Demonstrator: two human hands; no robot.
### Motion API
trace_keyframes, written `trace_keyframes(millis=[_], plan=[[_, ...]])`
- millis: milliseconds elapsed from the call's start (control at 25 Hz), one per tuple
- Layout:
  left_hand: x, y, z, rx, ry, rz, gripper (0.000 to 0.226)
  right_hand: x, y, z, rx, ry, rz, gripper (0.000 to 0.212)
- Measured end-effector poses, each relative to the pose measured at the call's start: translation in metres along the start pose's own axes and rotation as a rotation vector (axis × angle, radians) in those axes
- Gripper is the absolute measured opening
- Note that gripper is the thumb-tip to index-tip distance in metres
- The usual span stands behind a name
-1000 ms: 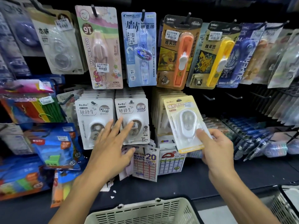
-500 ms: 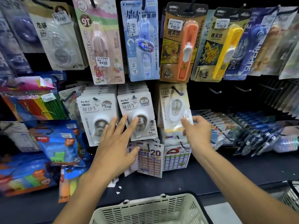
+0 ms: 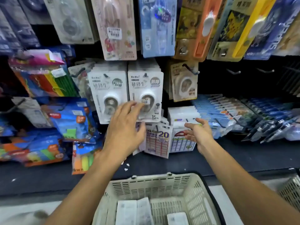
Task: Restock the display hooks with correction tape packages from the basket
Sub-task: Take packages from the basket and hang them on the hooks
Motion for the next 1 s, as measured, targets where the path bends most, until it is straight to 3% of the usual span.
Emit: trace_keyframes(millis=[80, 240, 400, 520, 640, 760, 880, 1000], plan=[[0.002, -0.011, -0.019, -0.014, 0.042, -0.026, 0.033, -0.035, 0.018, -0.017, -0.062, 0.1, -0.055, 0.036], [0.037, -0.075, -0.124, 0.619, 0.255, 0.032, 0.024, -0.145, 0.041, -0.057, -0.032, 0.17, -0.374, 0.037], [0.086, -0.111, -0.288, 1.012, 0.743, 0.024, 0.033, -0.263, 0.063, -0.084, 0.391, -0.151, -0.976, 0.025], [0.096, -0.134, -0.378, 1.286, 0.8, 0.077, 0.042, -0.311, 0.061, -0.087, 0.697, 0.048, -1.437, 0.034], [0.101, -0.161, -0.404, 1.287, 0.496, 0.165, 0.07, -0.342, 0.039, -0.081, 0.74, 0.037, -1.437, 0.047], [0.106, -0.178, -0.413, 1.294, 0.289, 0.309, 0.09, -0.373, 0.016, -0.074, 0.633, -0.208, -1.193, 0.055], [0.121, -0.188, -0.42, 1.238, 0.319, 0.32, 0.088, -0.4, -0.005, -0.078, 0.499, -0.415, -0.884, 0.053], [0.13, -0.192, -0.416, 1.154, 0.445, 0.132, 0.091, -0.413, -0.011, -0.079, 0.411, -0.497, -0.752, 0.036]])
Point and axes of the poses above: each hand's wrist, its own z-axis towards the middle knuckle, its own y-axis out of the back of the hand, x = y × z, the point moved 3 cm from there along z, towards the middle knuckle, and after that the axes turned 10 degrees about -x, right-handed, at the moved point
